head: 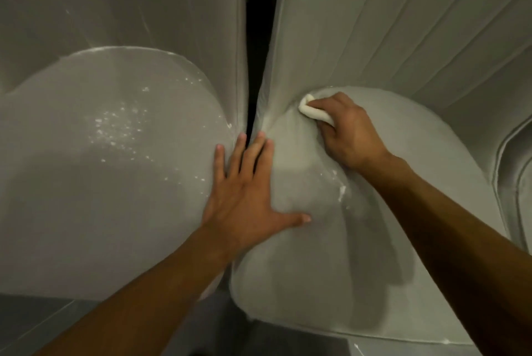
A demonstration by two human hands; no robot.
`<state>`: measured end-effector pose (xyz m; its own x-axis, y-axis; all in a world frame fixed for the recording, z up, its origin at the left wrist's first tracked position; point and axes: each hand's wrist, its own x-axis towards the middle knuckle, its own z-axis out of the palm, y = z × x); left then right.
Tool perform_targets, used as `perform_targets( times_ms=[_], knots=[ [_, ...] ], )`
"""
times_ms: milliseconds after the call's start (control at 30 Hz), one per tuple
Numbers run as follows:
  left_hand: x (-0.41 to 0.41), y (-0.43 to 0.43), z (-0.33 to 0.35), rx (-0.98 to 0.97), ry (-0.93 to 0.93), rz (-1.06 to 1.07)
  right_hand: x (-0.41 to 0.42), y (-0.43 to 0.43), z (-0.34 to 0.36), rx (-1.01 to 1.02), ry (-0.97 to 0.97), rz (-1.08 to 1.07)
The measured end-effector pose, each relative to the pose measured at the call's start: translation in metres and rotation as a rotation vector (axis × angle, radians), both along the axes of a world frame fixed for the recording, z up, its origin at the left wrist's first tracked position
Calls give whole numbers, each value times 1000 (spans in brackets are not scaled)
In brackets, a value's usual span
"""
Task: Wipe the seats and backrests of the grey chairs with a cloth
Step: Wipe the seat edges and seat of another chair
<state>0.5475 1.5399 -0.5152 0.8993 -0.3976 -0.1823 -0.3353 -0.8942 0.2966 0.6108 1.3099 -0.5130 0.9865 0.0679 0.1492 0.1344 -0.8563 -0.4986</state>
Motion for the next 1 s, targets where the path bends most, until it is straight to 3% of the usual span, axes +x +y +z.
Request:
perform_targets(
  times_ms=[133,233,367,467,667,767,900,1000],
  knots=[
    [-3,1,-6,-30,-29,-21,-7,6,-2,51,-54,198],
    [-2,2,-12,-24,-72,-38,-12,-1,2,-30,-86,386],
    [-3,4,-16,-43,-86,-33,7,-4,0,-84,-179,285],
    [-2,4,-18,-45,-79,-35,21,7,-5,-60,-136,199],
    [-4,4,-14,-44,-95,-31,-29,9,8,-127,-104,497],
    [-6,4,-12,-26,-88,-29,-31,-17,17,-173,-28,405],
    [-7,4,-12,-22,-80,-26,3,-34,7,-136,-90,32],
    [-6,4,-13,-22,-82,-23,11,-10,-8,-156,-84,47]
  ],
)
